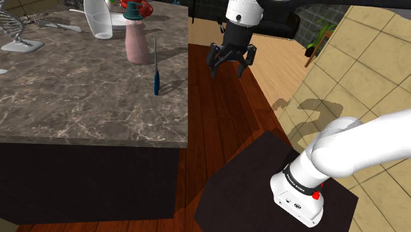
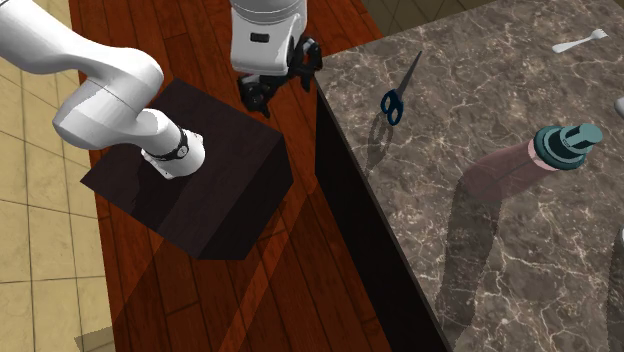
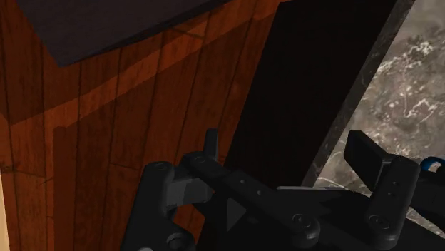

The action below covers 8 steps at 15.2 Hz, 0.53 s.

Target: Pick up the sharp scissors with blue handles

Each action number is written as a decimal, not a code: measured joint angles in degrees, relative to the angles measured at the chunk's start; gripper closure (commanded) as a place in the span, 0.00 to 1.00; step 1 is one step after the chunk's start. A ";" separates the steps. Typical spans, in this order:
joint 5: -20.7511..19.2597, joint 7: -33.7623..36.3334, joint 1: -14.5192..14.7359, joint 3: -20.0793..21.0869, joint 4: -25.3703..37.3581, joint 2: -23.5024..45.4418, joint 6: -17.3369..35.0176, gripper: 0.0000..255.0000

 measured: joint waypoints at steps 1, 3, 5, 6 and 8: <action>0.00 2.15 -0.06 1.41 0.71 1.35 1.04 0.00; -0.66 6.19 -0.56 3.85 3.89 4.97 2.20 0.00; -1.92 10.67 -1.13 6.54 7.90 9.43 3.26 0.00; -2.72 12.83 -1.39 7.76 9.44 11.56 4.05 0.00; -4.51 17.24 -1.71 10.02 12.83 15.29 4.68 0.00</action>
